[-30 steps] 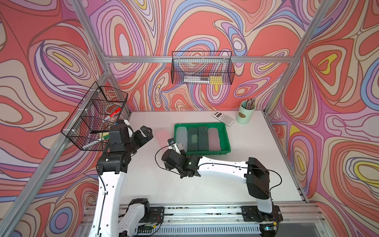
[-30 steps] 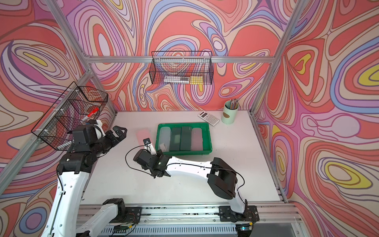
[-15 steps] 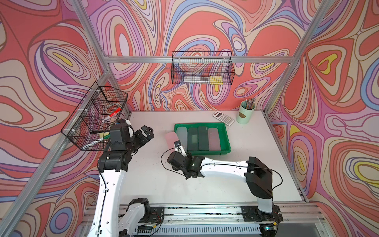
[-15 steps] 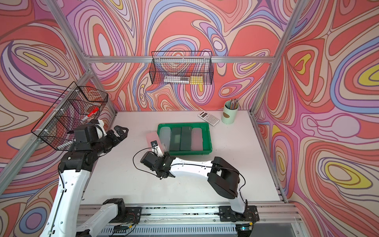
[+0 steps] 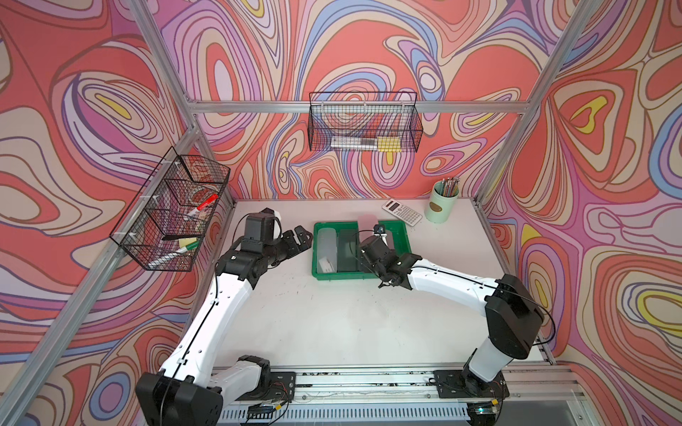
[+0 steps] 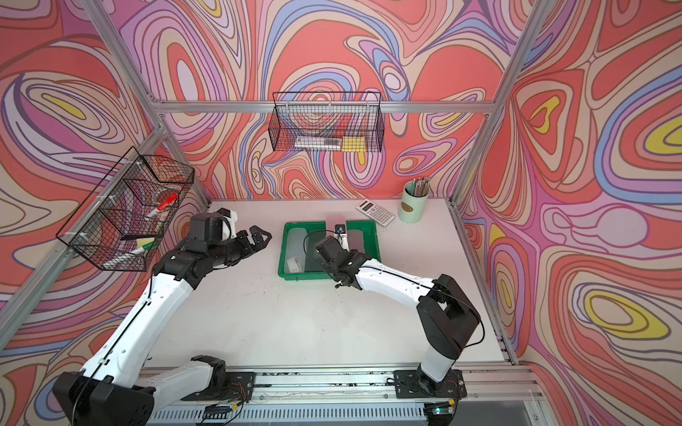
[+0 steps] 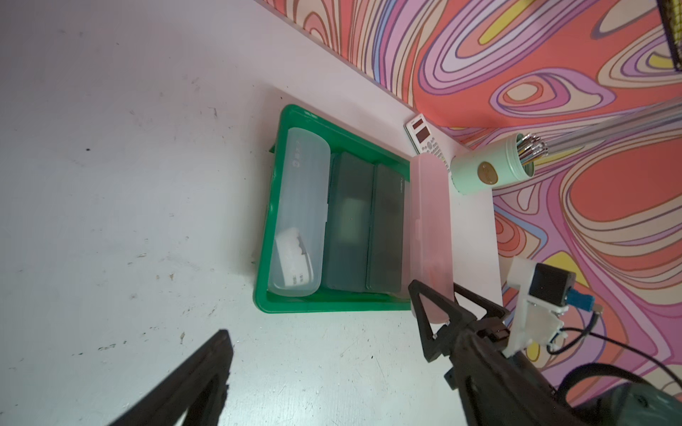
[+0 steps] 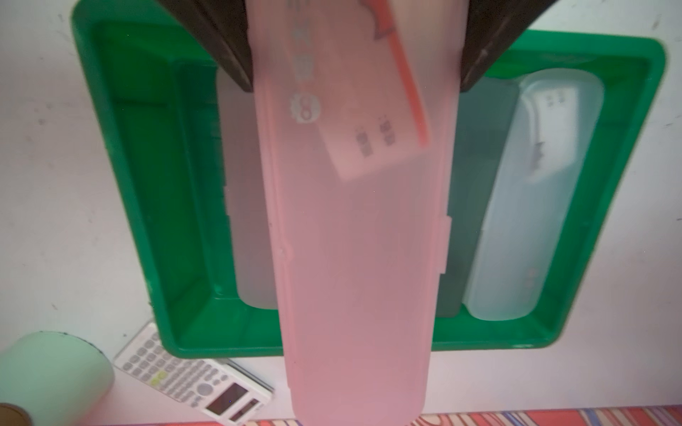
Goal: Put the pencil case into the storage box
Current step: Place the pencil case at the storage box.
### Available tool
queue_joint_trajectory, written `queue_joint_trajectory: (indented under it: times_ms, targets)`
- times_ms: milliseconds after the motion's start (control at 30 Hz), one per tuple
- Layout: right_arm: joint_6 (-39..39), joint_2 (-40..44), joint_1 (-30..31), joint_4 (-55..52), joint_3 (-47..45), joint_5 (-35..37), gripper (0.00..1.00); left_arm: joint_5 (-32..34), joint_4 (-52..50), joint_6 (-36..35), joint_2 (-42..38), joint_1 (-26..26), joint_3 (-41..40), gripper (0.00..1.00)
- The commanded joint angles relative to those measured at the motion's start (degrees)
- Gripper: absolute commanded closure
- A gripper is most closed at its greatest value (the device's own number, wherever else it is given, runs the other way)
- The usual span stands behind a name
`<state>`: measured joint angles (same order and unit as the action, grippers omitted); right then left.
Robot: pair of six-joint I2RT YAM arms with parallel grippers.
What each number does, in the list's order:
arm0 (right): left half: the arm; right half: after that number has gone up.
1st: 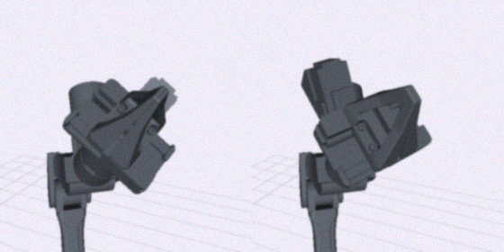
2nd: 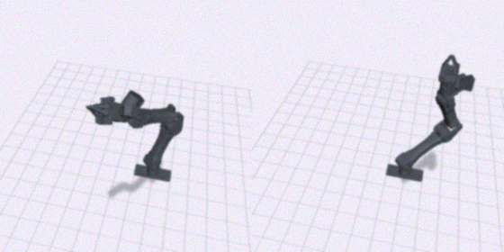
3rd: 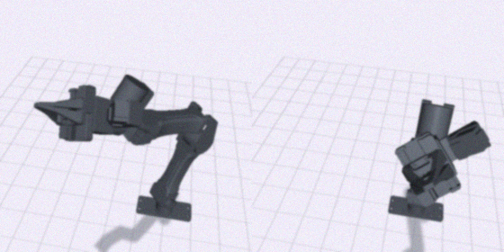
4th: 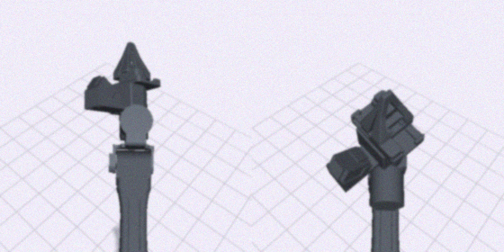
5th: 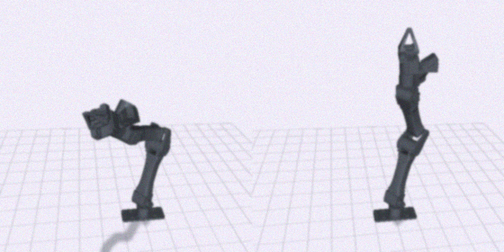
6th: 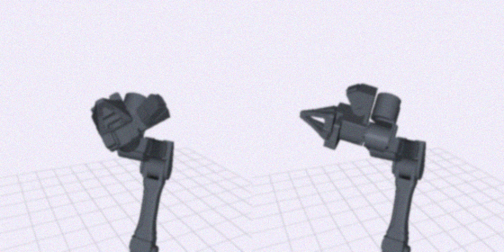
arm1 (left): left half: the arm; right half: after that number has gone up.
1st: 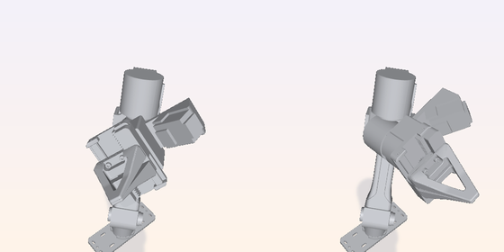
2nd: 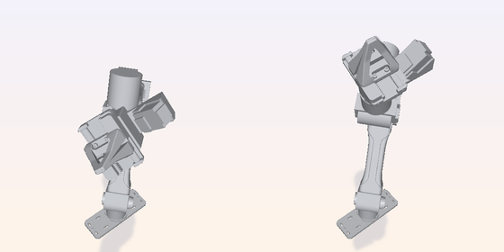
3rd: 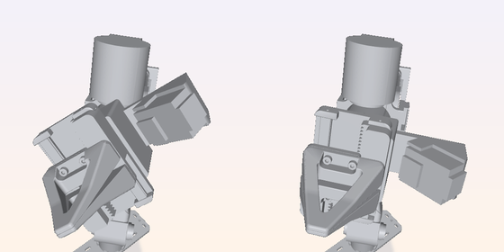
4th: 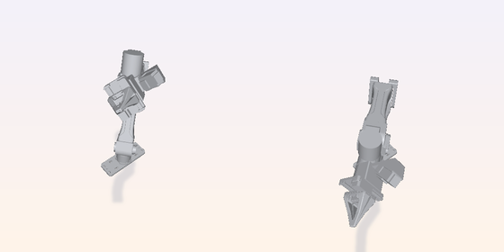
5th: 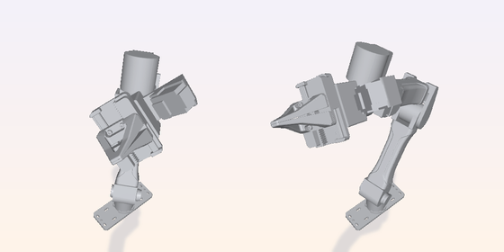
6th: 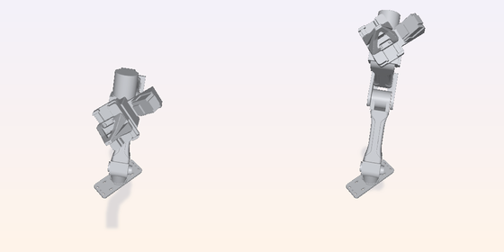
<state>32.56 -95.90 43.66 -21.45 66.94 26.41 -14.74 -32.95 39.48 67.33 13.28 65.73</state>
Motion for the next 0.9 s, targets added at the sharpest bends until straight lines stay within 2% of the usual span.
queue_joint_trajectory:
  times_ms: [0,100,267,700,767,867]
  targets:
    - [-1.31,2.86,-2.91,2.11,-3.14,-3.32,0.41,2.32,5.36,0.24,2.33,3.51,-0.80,0.04]
    - [-2.77,2.45,-5.84,3.81,-5.28,-6.16,0.41,2.91,6.90,0.54,5.12,6.43,-0.82,0.04]
    - [-3.99,-0.60,-8.57,5.17,-5.20,-6.98,0.41,3.41,8.11,0.76,8.52,9.67,-1.24,0.04]
    - [-3.92,-8.99,-11.14,5.72,-1.37,-8.20,0.42,4.65,9.66,-0.37,10.15,10.35,-2.70,0.03]
    - [-3.73,-9.46,-11.14,5.87,-1.29,-8.60,0.35,4.81,9.66,-0.68,10.44,10.36,-2.71,0.03]
    - [-3.64,-9.69,-11.14,5.94,-1.11,-9.27,0.18,4.98,9.58,-1.06,10.93,10.36,-2.79,0.03]
